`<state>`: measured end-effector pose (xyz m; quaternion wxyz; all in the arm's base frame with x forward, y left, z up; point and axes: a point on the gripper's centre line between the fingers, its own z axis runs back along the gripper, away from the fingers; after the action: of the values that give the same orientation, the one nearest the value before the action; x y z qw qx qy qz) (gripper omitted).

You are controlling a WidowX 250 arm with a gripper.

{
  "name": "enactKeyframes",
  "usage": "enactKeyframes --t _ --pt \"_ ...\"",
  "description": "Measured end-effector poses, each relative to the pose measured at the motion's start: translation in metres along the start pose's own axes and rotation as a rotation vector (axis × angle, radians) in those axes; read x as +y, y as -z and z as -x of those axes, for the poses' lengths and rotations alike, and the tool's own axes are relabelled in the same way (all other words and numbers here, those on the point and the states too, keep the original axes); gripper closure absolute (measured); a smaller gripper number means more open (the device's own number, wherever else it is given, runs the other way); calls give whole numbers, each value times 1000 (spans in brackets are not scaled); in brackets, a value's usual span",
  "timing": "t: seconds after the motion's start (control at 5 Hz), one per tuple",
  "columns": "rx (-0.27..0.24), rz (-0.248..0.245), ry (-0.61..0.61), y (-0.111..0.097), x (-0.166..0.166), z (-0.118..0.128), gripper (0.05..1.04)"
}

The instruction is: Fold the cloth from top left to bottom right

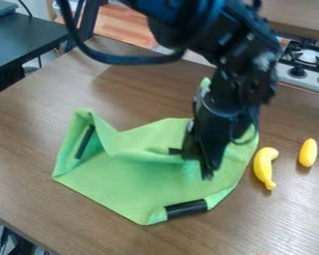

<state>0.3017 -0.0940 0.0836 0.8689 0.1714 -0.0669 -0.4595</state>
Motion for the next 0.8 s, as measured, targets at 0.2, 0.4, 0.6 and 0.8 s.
enactKeyframes --t 0.2,0.4,0.6,0.8 --pt "15 -10 25 1 -14 -5 1033" --pt "23 -12 42 3 -29 -11 1033" --pt "26 -12 67 1 -45 -14 1033" --pt "31 34 74 -2 -57 -15 1011"
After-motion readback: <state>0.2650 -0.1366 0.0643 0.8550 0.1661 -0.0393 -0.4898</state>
